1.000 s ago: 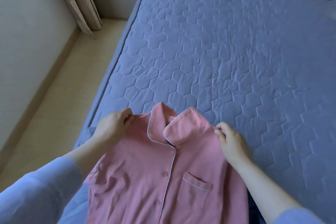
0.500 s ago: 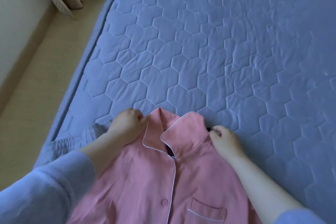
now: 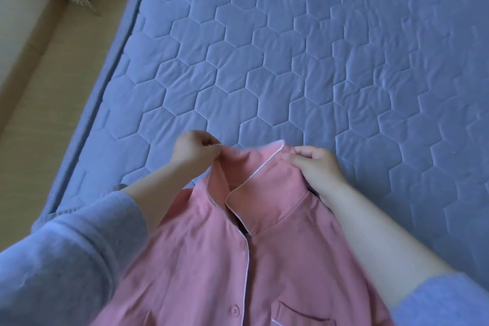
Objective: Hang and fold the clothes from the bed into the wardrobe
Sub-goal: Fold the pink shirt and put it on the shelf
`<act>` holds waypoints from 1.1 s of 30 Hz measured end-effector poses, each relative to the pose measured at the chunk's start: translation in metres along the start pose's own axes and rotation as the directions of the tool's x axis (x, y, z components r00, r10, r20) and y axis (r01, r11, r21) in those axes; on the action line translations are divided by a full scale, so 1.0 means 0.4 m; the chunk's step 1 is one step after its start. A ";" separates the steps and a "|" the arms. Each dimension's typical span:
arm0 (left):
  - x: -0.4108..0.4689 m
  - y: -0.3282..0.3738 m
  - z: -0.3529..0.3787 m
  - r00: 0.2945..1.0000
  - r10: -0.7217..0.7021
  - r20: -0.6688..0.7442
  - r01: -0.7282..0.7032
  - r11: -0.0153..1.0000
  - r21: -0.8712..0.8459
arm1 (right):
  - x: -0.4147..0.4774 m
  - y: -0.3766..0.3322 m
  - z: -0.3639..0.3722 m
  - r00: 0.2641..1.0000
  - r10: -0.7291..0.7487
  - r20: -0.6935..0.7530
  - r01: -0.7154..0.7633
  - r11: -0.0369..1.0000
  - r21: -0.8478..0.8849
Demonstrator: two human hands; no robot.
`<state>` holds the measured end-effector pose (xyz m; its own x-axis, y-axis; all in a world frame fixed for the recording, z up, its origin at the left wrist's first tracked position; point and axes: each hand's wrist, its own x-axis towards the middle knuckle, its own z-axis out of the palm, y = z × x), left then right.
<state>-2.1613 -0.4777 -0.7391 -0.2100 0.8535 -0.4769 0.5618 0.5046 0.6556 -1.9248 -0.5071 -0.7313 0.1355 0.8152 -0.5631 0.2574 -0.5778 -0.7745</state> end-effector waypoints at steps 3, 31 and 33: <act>-0.002 0.008 0.000 0.990 0.039 -0.135 -0.045 0.998 -0.035 | -0.001 0.023 -0.023 0.990 -0.126 -0.055 0.124 0.991 -0.042; -0.069 0.006 0.031 0.779 0.467 0.419 -0.592 0.767 0.245 | -0.129 0.073 0.060 0.939 0.228 0.256 -0.294 0.919 0.261; -0.076 -0.011 0.054 0.819 0.420 0.390 -0.512 0.842 0.168 | -0.139 0.088 0.038 0.958 0.221 0.184 -0.261 0.937 0.234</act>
<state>-2.1400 -0.5089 -0.7403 0.3764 0.8604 -0.3437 0.7153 -0.0341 0.6980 -1.9379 -0.5735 -0.7314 0.0105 0.6458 -0.7634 -0.0178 -0.7632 -0.6459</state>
